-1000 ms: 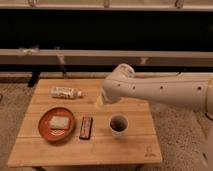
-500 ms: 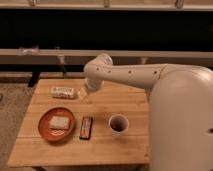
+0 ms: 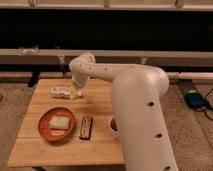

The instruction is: Place the bottle in the ceramic bowl

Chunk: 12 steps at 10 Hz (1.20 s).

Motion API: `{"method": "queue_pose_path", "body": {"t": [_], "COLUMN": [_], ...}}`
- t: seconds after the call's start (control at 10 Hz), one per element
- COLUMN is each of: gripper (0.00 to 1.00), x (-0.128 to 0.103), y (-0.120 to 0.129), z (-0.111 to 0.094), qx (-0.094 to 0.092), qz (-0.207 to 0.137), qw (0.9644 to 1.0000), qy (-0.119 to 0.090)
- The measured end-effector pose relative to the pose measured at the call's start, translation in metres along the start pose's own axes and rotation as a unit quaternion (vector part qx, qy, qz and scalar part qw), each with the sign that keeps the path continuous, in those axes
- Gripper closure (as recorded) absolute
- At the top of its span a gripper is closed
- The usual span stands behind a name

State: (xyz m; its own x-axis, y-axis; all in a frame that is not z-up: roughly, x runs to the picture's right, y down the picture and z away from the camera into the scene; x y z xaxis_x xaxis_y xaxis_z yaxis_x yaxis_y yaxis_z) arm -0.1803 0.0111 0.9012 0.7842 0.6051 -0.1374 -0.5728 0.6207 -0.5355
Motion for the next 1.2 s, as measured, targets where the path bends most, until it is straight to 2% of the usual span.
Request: {"method": "queue_pose_path", "body": {"t": [0.2,0.4,0.8,1.2], "gripper": [0.2,0.2,0.2,0.2], "x": [-0.033,-0.051,-0.081,-0.078], "y": [0.014,0.027,0.037,0.036], "z": [0.018,0.031,0.056,0.066], "qx": [-0.003,-0.008,-0.005,0.013], "qz": [-0.042,-0.071,-0.101,-0.114], "qw": [0.9991,0.9975,0.9949,0.9934], "qy": [0.001,0.001,-0.001,0.0]}}
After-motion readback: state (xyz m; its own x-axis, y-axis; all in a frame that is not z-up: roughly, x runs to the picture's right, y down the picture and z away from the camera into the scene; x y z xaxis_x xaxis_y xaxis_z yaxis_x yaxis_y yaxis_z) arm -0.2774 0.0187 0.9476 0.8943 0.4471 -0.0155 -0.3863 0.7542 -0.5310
